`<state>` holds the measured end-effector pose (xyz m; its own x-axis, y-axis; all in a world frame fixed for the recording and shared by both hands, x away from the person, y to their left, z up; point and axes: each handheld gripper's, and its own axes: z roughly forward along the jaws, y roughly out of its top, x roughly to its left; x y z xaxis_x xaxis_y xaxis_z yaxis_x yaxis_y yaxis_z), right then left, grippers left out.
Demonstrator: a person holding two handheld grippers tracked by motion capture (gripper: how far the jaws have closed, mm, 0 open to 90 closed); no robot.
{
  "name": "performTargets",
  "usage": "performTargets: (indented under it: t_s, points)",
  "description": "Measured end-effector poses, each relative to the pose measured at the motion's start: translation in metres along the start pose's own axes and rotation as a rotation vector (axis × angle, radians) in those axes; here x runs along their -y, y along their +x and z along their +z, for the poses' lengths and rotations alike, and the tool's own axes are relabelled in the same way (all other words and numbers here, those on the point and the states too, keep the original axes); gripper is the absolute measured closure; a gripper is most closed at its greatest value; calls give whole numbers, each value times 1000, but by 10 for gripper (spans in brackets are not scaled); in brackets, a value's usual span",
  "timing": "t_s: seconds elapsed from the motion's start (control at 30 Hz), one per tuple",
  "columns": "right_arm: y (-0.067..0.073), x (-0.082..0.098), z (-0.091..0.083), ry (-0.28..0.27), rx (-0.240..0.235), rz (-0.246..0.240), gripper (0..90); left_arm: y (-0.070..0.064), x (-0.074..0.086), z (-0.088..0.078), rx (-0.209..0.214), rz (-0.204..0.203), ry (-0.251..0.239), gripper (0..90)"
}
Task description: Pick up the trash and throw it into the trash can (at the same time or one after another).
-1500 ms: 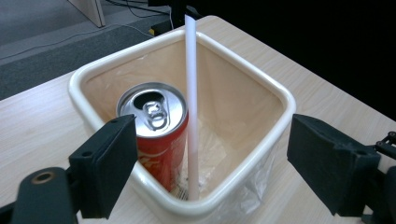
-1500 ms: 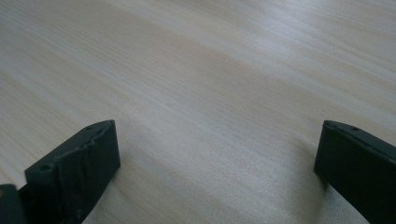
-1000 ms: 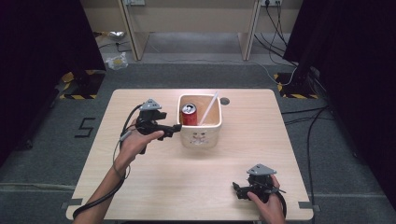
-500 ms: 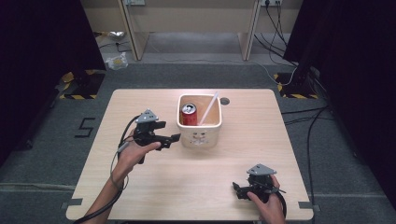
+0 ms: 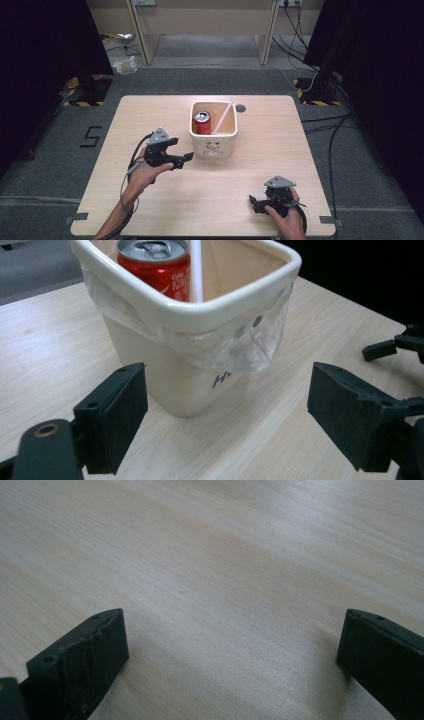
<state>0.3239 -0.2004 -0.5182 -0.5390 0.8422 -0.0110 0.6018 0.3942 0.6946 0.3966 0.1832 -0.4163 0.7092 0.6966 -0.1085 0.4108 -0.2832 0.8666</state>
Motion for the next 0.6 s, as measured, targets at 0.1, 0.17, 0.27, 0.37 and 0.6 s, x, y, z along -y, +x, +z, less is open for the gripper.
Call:
performTargets:
  t_s: [0.1,0.17,0.27,0.37,0.6]
  points:
    - [0,0,0,0,0,0,3,-1,6,1,1,5,1,158]
    - [0,0,0,0,0,0,3,-2,11,3,-11,10,6,158]
    - [0,0,0,0,0,0,3,-1,20,5,-28,23,20,158]
    - [0,0,0,0,0,0,3,0,30,7,-34,18,28,158]
    - [0,0,0,1,0,0,3,-2,49,10,-32,15,47,158]
